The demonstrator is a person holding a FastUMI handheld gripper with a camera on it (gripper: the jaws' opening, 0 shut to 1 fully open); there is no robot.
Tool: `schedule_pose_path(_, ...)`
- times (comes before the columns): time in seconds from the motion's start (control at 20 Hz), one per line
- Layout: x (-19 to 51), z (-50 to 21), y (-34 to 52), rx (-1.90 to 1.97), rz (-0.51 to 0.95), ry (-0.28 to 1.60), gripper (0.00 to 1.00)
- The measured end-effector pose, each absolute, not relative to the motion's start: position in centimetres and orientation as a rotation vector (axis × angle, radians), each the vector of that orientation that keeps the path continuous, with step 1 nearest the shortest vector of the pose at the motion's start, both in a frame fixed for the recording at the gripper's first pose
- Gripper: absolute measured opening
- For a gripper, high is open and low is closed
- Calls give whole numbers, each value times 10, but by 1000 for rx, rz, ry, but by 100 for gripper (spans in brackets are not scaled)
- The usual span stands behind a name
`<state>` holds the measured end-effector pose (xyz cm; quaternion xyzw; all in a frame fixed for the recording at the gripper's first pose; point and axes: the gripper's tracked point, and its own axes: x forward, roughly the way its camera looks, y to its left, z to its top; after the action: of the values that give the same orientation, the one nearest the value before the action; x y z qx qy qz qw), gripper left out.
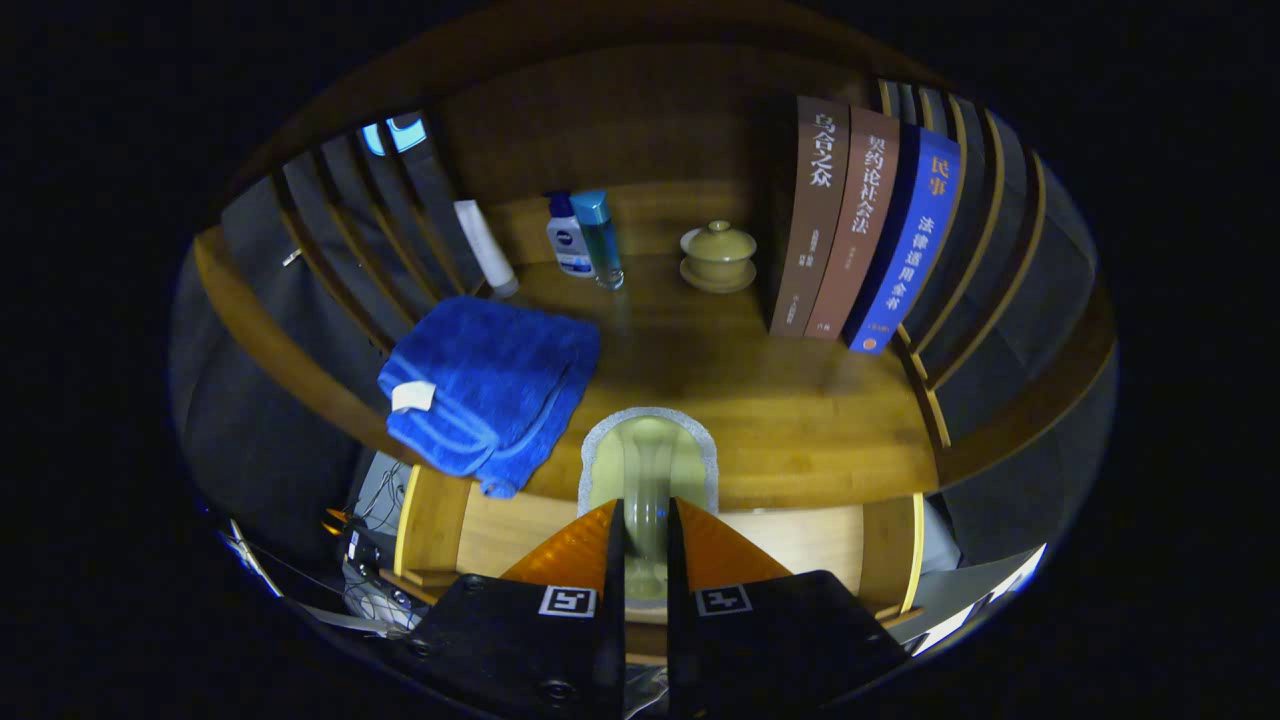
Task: Pull open the drawer, take out the items inside it, and place them on the countertop above the cabinet.
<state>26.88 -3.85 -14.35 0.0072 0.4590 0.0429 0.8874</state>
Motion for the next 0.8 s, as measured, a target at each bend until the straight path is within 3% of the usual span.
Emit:
schedule_pose_path(0.6, 363, -194, -47, 1, -18, 1003, 21)
schedule_pose_path(0.7, 368, -196, -47, -12, -15, 1001, 23)
schedule_pose_path(0.8, 371, -195, -51, -27, -21, 984, 33)
